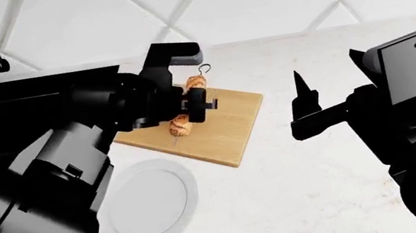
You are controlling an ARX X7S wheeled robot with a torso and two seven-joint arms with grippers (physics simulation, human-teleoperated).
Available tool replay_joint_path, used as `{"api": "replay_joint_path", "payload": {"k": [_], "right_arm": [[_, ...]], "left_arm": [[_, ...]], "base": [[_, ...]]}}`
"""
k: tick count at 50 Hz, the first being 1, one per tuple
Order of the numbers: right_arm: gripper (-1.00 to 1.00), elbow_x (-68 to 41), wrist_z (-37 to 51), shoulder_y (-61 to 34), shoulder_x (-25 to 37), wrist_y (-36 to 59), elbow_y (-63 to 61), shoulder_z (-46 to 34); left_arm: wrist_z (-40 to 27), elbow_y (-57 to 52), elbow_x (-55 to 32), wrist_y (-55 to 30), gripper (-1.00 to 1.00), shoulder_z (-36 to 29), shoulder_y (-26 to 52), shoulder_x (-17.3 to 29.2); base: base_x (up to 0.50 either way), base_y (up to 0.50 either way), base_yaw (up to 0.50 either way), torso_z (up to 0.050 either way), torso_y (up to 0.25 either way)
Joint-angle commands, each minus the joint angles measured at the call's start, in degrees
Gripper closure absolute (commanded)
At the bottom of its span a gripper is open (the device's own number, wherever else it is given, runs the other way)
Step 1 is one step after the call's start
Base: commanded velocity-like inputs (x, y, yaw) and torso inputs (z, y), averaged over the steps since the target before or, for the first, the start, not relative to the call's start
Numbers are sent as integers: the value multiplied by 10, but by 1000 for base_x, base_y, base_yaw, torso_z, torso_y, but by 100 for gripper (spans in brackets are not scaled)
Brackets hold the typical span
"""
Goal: Pick the skewer from the plate and place it on the cutting board. Then pick the condiment bottle from the cabinet and place it next to the cutting board.
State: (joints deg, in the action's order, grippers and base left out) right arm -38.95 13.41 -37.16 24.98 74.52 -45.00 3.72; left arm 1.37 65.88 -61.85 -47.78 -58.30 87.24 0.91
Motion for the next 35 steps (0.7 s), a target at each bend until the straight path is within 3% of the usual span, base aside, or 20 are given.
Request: {"api": "replay_joint_path", "payload": {"k": [1, 27, 28, 35], "right_arm": [[-100, -4, 3, 1, 2, -1, 1, -1], [-100, -6, 6, 10, 7, -18, 10, -8], [-100, -6, 6, 10, 7, -19, 10, -9], [-100, -8, 8, 9, 8, -18, 11, -10]], "left_arm": [[8, 38, -43, 29, 100, -56, -2, -9], [-13, 52, -243, 102, 100, -248, -5, -9], [-12, 52, -248, 104, -100, -253, -4, -9], [-8, 57, -273, 109, -100, -279, 3, -9]], "base": [[0, 0, 0, 0, 0], [0, 0, 0, 0, 0], [0, 0, 0, 0, 0], [0, 0, 0, 0, 0]]}}
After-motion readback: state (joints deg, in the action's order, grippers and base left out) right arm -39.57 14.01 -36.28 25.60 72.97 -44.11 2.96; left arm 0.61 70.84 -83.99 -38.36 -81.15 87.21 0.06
